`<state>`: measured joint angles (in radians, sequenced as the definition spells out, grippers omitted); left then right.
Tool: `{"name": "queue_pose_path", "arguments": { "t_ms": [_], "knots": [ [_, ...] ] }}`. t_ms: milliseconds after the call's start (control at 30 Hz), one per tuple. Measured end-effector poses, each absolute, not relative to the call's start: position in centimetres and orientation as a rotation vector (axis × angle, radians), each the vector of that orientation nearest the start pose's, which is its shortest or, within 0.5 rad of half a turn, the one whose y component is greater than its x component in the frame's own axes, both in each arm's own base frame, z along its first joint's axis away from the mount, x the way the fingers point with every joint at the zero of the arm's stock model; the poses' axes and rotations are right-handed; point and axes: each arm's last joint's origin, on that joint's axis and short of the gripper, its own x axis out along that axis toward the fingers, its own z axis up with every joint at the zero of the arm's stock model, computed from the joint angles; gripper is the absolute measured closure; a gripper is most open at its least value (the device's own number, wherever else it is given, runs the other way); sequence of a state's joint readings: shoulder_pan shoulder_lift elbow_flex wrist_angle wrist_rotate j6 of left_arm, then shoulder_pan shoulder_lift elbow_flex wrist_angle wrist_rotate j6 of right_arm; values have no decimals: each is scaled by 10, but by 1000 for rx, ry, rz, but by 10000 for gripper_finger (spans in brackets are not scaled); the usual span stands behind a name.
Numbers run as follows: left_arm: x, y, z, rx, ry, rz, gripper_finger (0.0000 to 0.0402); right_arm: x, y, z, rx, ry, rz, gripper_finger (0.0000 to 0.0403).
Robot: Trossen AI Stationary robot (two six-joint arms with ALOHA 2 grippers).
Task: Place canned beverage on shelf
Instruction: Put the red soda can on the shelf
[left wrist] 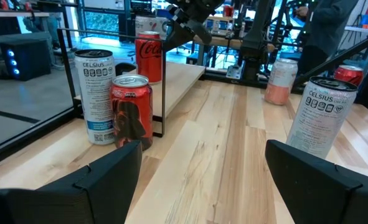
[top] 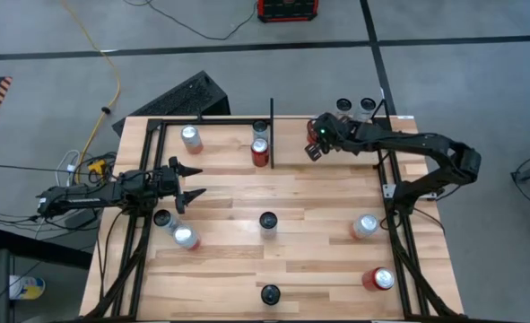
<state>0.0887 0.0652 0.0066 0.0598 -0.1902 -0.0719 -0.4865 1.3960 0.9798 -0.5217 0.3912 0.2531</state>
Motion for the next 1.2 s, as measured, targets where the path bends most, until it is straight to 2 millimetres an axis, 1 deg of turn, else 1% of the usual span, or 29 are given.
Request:
{"name": "queue_pose_path", "arguments": {
  "t_ms": [433, 633, 1000, 1200],
  "knots": [
    [100, 14, 166, -71, -11, 279, 74, 238, -147, 244, 241, 862, -938, 386],
    [100, 14, 166, -72, -11, 279, 74, 240, -150, 246, 239, 823, -941, 386],
    [100, 14, 166, -71, -11, 279, 74, 239, -150, 247, 226, 819, -970, 386],
    [100, 14, 166, -71, -11, 278, 74, 242, -152, 249, 225, 775, -975, 386]
  ]
}}
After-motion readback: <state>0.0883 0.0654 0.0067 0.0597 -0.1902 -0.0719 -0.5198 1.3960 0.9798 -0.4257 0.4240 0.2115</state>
